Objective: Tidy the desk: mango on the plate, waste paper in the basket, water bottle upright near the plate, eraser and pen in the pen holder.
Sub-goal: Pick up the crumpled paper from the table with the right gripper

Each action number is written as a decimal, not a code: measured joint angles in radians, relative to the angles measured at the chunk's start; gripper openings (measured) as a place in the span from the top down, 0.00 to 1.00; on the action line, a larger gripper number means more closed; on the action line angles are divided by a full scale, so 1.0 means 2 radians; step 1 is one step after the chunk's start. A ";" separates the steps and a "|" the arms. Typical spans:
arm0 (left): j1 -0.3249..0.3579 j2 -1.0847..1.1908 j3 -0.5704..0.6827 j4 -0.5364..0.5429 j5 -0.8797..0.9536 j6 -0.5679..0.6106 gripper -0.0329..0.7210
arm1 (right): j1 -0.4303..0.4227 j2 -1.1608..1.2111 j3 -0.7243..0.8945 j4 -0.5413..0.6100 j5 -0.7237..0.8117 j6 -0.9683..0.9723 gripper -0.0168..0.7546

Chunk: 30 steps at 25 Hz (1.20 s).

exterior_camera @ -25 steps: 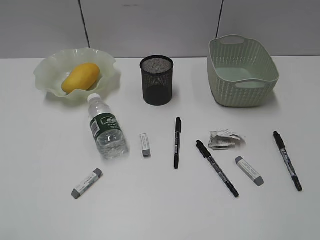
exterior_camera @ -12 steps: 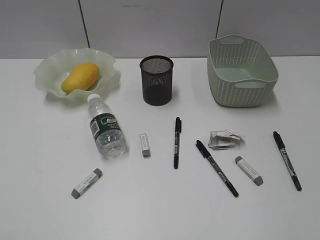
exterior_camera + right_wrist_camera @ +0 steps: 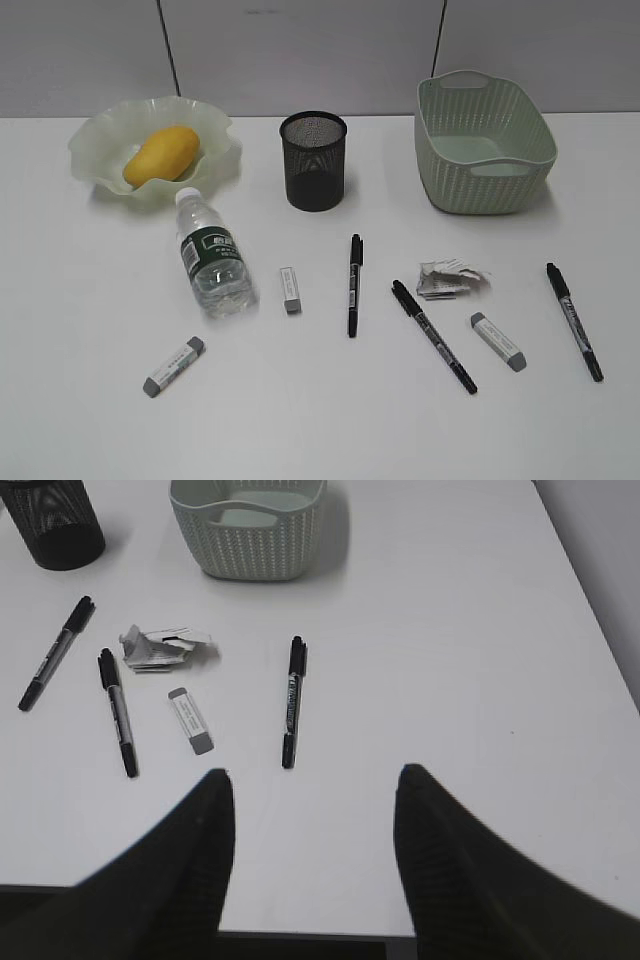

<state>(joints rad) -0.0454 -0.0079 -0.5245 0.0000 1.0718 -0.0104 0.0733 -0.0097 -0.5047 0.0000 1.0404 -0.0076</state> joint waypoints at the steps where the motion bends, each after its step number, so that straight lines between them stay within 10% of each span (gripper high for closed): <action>1: 0.000 0.000 0.000 0.000 0.000 0.000 0.31 | 0.000 0.000 0.000 0.000 0.000 0.000 0.44; 12: 0.000 0.000 0.000 0.000 0.000 0.000 0.31 | 0.000 0.026 -0.014 0.020 -0.001 0.000 0.44; 30: 0.000 0.000 0.000 0.000 0.000 0.000 0.36 | 0.000 0.469 -0.166 0.098 0.062 0.017 0.33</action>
<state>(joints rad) -0.0454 -0.0079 -0.5245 0.0000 1.0709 -0.0104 0.0733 0.9288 -0.8366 0.1957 1.1646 0.0254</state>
